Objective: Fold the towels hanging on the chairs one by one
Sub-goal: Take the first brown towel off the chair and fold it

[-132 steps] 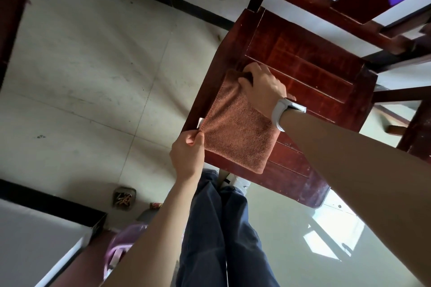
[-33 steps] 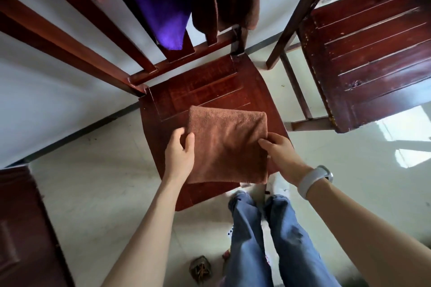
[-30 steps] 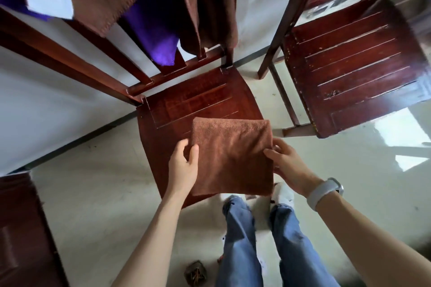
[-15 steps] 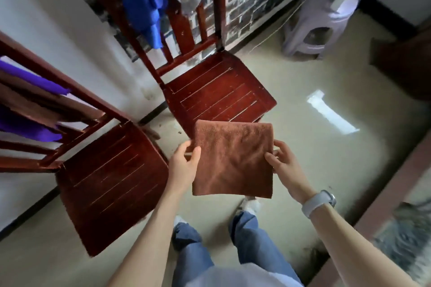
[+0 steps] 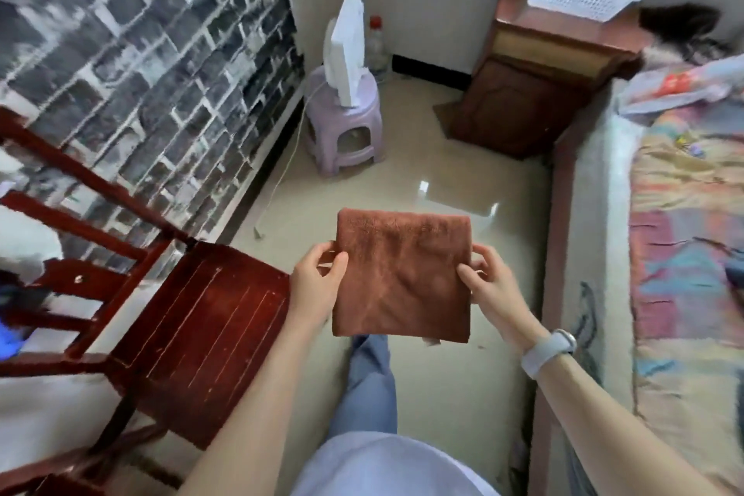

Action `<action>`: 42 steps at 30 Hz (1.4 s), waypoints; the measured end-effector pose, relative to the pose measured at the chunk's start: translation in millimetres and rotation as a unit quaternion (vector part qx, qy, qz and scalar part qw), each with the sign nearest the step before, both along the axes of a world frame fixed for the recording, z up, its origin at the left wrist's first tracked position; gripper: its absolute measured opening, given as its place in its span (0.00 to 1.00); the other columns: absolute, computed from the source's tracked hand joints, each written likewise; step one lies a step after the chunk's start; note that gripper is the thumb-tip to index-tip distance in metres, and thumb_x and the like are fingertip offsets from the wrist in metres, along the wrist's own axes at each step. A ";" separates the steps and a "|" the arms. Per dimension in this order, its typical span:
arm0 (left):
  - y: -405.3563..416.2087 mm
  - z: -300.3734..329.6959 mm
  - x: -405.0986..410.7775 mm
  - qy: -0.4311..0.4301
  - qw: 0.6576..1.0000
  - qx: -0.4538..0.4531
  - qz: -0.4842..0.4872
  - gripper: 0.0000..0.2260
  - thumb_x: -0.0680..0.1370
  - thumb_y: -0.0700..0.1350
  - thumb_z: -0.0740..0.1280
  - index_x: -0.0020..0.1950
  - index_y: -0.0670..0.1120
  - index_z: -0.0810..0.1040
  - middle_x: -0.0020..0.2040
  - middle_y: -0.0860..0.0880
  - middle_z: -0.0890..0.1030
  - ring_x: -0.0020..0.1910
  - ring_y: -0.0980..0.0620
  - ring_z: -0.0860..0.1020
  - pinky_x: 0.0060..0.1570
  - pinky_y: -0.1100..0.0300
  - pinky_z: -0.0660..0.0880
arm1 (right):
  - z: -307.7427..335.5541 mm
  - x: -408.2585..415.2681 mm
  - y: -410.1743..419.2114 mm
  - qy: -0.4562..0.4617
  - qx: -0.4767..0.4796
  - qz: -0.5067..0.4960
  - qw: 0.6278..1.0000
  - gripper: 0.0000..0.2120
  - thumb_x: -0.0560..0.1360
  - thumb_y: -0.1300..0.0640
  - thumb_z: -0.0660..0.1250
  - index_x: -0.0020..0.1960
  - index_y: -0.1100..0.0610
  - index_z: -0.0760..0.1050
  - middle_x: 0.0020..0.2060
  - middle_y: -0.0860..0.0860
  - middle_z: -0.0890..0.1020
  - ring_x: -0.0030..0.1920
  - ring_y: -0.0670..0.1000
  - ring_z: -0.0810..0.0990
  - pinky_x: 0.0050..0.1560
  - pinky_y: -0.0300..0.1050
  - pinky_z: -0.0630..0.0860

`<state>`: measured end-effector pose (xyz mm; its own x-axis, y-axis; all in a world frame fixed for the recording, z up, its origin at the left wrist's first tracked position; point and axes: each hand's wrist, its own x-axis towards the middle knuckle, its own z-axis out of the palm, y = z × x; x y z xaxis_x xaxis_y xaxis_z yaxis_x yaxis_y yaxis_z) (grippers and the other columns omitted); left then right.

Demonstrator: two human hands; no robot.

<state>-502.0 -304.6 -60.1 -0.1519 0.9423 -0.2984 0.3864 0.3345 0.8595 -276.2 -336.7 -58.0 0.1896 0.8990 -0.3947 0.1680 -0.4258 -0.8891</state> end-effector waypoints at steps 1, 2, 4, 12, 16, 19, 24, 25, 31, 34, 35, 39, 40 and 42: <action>22.6 2.2 13.2 -0.004 1.000 0.002 -0.011 0.09 0.76 0.41 0.65 0.55 0.42 0.78 0.45 0.51 0.79 0.41 0.54 0.77 0.39 0.73 0.71 | 1.4 11.1 17.1 0.002 0.005 -0.015 1.000 0.11 0.77 0.65 0.59 0.54 0.51 0.69 0.40 0.52 0.75 0.44 0.55 0.76 0.45 0.56 0.76; 45.1 3.0 25.7 -0.007 1.000 0.003 -0.019 0.09 0.76 0.42 0.65 0.55 0.43 0.78 0.45 0.51 0.79 0.42 0.55 0.77 0.40 0.70 0.71 | 3.3 21.4 34.5 0.004 0.008 -0.028 1.000 0.11 0.77 0.65 0.59 0.53 0.50 0.69 0.40 0.52 0.75 0.44 0.55 0.76 0.44 0.56 0.76; 90.0 5.7 48.8 -0.015 0.999 0.004 -0.031 0.09 0.76 0.42 0.65 0.55 0.42 0.78 0.46 0.49 0.80 0.43 0.53 0.77 0.45 0.64 0.72 | 7.3 41.1 72.9 0.001 0.015 -0.052 0.999 0.13 0.77 0.65 0.59 0.52 0.48 0.69 0.39 0.51 0.75 0.43 0.54 0.76 0.41 0.52 0.76; 267.4 28.8 134.1 -0.019 0.994 0.007 -0.105 0.08 0.76 0.41 0.66 0.54 0.43 0.78 0.45 0.50 0.80 0.45 0.51 0.77 0.50 0.59 0.73 | 30.4 118.1 216.0 -0.001 0.012 -0.132 0.991 0.11 0.77 0.63 0.60 0.56 0.51 0.70 0.43 0.54 0.78 0.45 0.53 0.77 0.42 0.50 0.76; 342.4 33.8 194.3 -0.022 0.986 0.016 -0.163 0.10 0.76 0.41 0.65 0.56 0.42 0.77 0.47 0.50 0.79 0.47 0.53 0.76 0.50 0.63 0.71 | 29.1 168.8 270.4 0.001 0.016 -0.183 0.983 0.11 0.77 0.63 0.60 0.56 0.52 0.71 0.45 0.55 0.78 0.46 0.52 0.77 0.40 0.43 0.75; 395.8 28.9 246.2 -0.010 0.980 0.025 -0.196 0.10 0.76 0.40 0.65 0.57 0.40 0.77 0.48 0.50 0.78 0.47 0.55 0.75 0.44 0.74 0.70 | 23.0 212.9 311.6 0.008 0.015 -0.214 0.977 0.11 0.77 0.63 0.60 0.57 0.52 0.70 0.46 0.54 0.78 0.46 0.50 0.77 0.39 0.39 0.73; 484.1 14.5 339.9 -0.017 0.979 0.020 -0.203 0.10 0.76 0.40 0.66 0.56 0.41 0.77 0.50 0.48 0.79 0.48 0.54 0.76 0.51 0.63 0.70 | 10.1 306.4 394.9 0.029 0.015 -0.233 0.972 0.11 0.77 0.62 0.61 0.57 0.51 0.70 0.43 0.51 0.78 0.45 0.50 0.78 0.37 0.42 0.74; 502.8 14.5 361.2 -0.016 0.980 0.016 -0.199 0.10 0.76 0.40 0.66 0.57 0.41 0.78 0.49 0.49 0.79 0.48 0.54 0.76 0.52 0.62 0.70 | 8.8 327.9 414.7 0.034 0.014 -0.231 0.972 0.12 0.77 0.62 0.61 0.57 0.50 0.70 0.44 0.52 0.78 0.45 0.49 0.78 0.38 0.42 0.74; 605.2 24.2 474.7 -0.040 0.987 -0.008 -0.156 0.10 0.76 0.40 0.65 0.57 0.41 0.78 0.49 0.50 0.79 0.49 0.53 0.77 0.55 0.58 0.73 | 15.7 441.5 529.7 0.041 0.003 -0.219 0.975 0.11 0.77 0.61 0.60 0.56 0.47 0.69 0.46 0.53 0.78 0.46 0.49 0.78 0.38 0.41 0.73; 653.8 27.5 520.2 -0.041 0.988 -0.027 -0.146 0.12 0.77 0.42 0.65 0.59 0.42 0.76 0.49 0.51 0.78 0.50 0.54 0.76 0.54 0.60 0.72 | 17.2 485.4 581.3 0.029 -0.001 -0.223 0.974 0.11 0.77 0.61 0.60 0.56 0.48 0.70 0.45 0.51 0.78 0.47 0.50 0.77 0.42 0.43 0.74; 670.0 26.7 533.6 -0.042 0.988 -0.035 -0.144 0.12 0.77 0.42 0.64 0.60 0.43 0.76 0.50 0.51 0.78 0.50 0.54 0.76 0.54 0.60 0.72 | 17.5 498.0 598.8 0.023 -0.004 -0.224 0.974 0.11 0.77 0.61 0.60 0.56 0.48 0.71 0.44 0.49 0.78 0.47 0.49 0.77 0.43 0.43 0.74; 735.4 16.5 578.8 -0.035 0.989 -0.062 -0.133 0.13 0.78 0.45 0.63 0.61 0.44 0.75 0.53 0.50 0.77 0.53 0.53 0.75 0.58 0.56 0.73 | 13.7 538.8 666.0 0.016 -0.011 -0.222 0.975 0.13 0.77 0.61 0.60 0.60 0.52 0.71 0.44 0.46 0.78 0.44 0.43 0.77 0.42 0.39 0.73; 753.1 12.3 590.1 -0.034 0.989 -0.065 -0.129 0.13 0.78 0.45 0.63 0.61 0.44 0.75 0.54 0.49 0.77 0.53 0.52 0.75 0.59 0.56 0.73 | 11.3 548.8 683.7 0.011 -0.012 -0.225 0.974 0.13 0.77 0.61 0.60 0.60 0.52 0.71 0.44 0.45 0.78 0.43 0.43 0.77 0.42 0.38 0.73; 787.1 1.7 611.6 -0.037 0.989 -0.068 -0.122 0.14 0.78 0.45 0.63 0.62 0.43 0.75 0.55 0.48 0.77 0.54 0.52 0.75 0.58 0.57 0.72 | 5.0 567.3 718.4 -0.001 -0.018 -0.226 0.974 0.14 0.77 0.61 0.60 0.62 0.53 0.70 0.46 0.46 0.77 0.42 0.42 0.75 0.42 0.35 0.72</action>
<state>109.5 482.5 -58.4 0.1030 0.8981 -0.4275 0.4079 0.3538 0.8417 291.1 381.8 -53.1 0.5633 0.7096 -0.4233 -0.0414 -0.4875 -0.8722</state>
